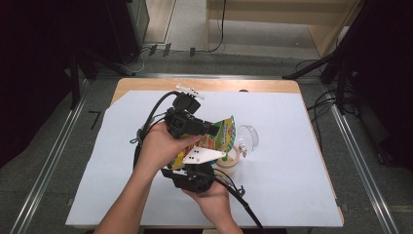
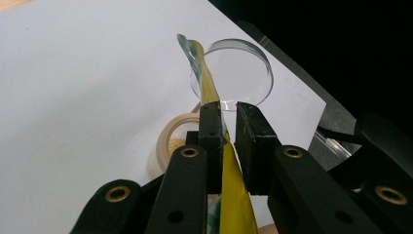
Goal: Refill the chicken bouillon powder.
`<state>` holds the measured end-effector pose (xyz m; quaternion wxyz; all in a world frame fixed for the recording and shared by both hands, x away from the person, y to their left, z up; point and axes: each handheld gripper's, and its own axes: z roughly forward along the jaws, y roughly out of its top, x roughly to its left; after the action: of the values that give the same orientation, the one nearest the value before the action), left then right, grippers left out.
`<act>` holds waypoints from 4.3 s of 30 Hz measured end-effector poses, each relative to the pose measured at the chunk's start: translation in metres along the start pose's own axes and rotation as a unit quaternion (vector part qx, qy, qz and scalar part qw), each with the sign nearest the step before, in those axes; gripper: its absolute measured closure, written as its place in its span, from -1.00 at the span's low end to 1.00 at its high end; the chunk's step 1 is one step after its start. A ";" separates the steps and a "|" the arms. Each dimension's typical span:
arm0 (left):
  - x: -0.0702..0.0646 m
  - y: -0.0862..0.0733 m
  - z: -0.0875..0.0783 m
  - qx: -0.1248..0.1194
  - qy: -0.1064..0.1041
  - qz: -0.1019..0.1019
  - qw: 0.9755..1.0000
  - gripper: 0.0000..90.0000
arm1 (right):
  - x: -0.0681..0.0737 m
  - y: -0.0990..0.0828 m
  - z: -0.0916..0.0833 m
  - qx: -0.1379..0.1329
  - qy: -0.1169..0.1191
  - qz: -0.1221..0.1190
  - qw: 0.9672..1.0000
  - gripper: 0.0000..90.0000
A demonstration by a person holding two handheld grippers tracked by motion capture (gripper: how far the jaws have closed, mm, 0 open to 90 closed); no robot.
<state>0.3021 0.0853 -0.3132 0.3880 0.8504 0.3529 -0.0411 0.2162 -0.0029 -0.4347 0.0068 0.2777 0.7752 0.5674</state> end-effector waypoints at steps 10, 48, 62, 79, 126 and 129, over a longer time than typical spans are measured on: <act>0.000 0.000 0.000 -0.001 -0.001 0.000 1.000 0.81 | 0.000 0.000 0.000 -0.001 0.000 0.000 1.000 0.60; 0.001 0.000 -0.002 -0.003 0.002 0.001 1.000 0.82 | 0.002 0.002 0.001 0.000 0.002 0.001 1.000 0.60; 0.001 0.001 -0.002 -0.003 0.002 0.002 1.000 0.82 | 0.002 0.002 0.001 0.000 0.001 0.002 1.000 0.61; 0.000 0.000 -0.003 -0.004 0.004 0.004 1.000 0.82 | 0.003 0.002 0.001 -0.002 0.002 0.002 1.000 0.61; -0.006 0.001 -0.002 -0.002 0.006 0.019 1.000 0.83 | 0.004 -0.001 0.001 -0.016 -0.005 -0.004 1.000 0.63; -0.005 0.001 -0.001 -0.002 0.003 0.016 1.000 0.83 | 0.004 -0.001 0.001 -0.015 -0.005 -0.005 1.000 0.63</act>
<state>0.2986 0.0829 -0.3100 0.3889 0.8556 0.3403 -0.0314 0.2129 -0.0006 -0.4346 0.0180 0.2765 0.7677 0.5778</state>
